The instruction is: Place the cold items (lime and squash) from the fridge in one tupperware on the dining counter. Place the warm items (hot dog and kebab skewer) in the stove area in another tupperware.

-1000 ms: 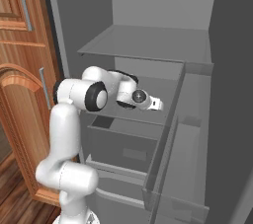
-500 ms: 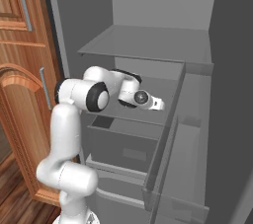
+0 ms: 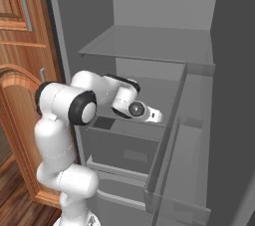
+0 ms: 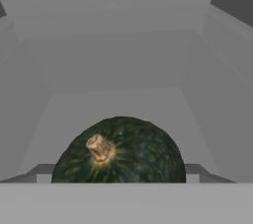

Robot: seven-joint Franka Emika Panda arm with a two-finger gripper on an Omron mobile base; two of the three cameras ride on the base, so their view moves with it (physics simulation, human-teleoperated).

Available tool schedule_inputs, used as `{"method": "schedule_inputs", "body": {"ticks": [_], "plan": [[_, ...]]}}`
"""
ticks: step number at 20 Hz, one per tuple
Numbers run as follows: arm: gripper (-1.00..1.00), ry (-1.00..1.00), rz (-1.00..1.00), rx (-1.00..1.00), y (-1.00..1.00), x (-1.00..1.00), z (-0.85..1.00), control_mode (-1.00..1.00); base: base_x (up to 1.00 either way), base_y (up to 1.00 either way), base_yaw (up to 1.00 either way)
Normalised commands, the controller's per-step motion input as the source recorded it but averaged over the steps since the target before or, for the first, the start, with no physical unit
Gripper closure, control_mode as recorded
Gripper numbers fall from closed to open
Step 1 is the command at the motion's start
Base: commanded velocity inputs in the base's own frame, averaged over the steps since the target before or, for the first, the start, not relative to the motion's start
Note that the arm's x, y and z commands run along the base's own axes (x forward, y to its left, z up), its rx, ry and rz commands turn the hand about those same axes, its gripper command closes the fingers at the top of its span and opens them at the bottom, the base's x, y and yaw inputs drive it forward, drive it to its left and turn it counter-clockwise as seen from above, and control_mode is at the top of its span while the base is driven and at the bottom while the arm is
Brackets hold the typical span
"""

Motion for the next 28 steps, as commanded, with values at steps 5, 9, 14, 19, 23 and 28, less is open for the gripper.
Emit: {"method": "schedule_inputs", "body": {"ticks": [5, 9, 14, 19, 23, 28], "plan": [[1.0, 0.09, 0.1, 0.0, 0.05, -1.0, 0.7, -1.0, 0.0, 0.0, 0.0], [1.0, 0.13, 0.17, -0.04, 0.29, -0.99, 0.97, -1.0, 0.0, 0.0, 0.0], [1.0, 0.09, 0.24, -0.03, 0.07, -0.94, 1.0, -1.0, 0.0, 0.0, 0.0], [1.0, 0.19, 0.29, 0.0, 0.0, -0.76, 1.0, -1.0, 0.0, 0.0, 0.0], [1.0, 0.3, 0.28, -0.02, 0.0, -0.6, 0.93, -1.0, 0.0, 0.0, 0.0], [1.0, 0.45, 0.23, -0.08, 0.15, -0.55, 0.58, -1.0, 0.0, 0.0, 0.0]]}}
